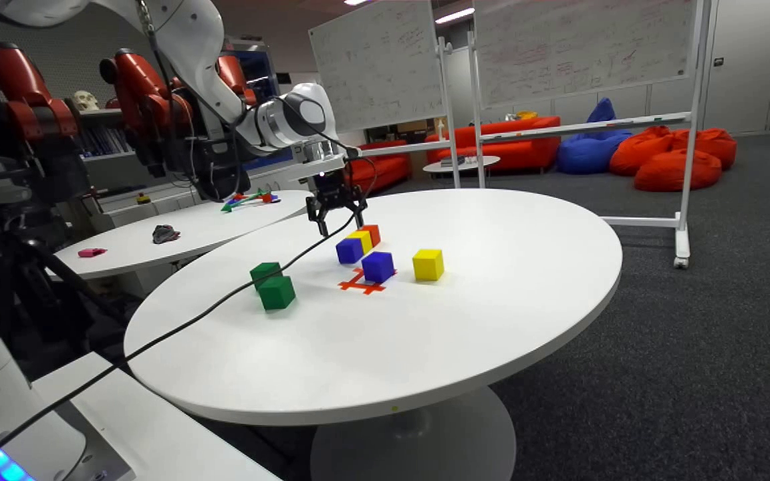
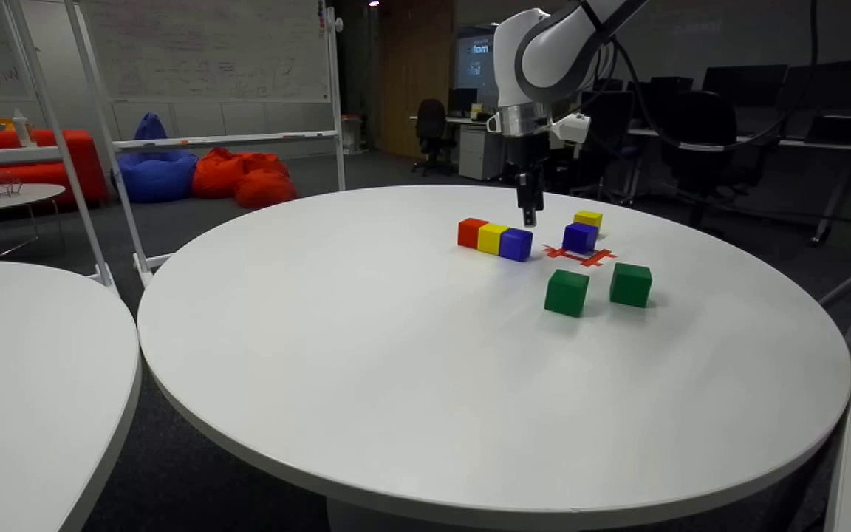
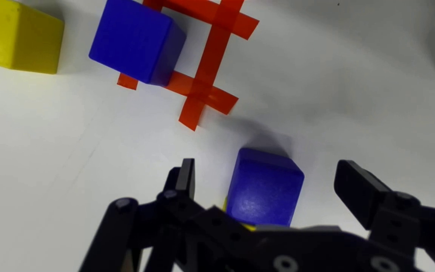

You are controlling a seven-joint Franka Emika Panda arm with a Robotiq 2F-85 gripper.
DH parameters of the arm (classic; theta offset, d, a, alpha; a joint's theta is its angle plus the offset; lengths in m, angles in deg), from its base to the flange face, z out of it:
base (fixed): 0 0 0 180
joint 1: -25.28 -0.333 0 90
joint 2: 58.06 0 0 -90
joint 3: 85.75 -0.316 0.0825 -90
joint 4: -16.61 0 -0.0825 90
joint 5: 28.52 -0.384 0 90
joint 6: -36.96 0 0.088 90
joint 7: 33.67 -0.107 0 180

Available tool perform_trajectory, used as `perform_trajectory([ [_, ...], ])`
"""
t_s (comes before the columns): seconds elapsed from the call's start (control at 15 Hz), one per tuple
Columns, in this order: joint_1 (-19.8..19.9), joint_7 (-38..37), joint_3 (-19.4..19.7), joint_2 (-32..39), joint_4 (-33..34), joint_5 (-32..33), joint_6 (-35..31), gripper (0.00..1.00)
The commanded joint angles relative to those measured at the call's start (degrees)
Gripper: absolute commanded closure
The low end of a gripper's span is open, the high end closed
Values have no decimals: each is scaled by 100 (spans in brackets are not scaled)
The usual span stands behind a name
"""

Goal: Pick up the red object and put it at the center of the table

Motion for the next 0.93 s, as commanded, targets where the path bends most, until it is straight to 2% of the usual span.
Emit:
perform_trajectory([
  [0.0, 95, 8, -87, -8, 4, 73, 10, 0],
  [0.33, -120, 38, -142, 111, 262, 340, 166, 0],
  [0.67, -398, 41, -165, 220, 616, 887, 153, 0],
  [0.73, -441, 31, -151, 226, 627, 1000, 48, 0],
  [0.87, -609, -17, -11, 284, 656, 1614, -338, 0],
])
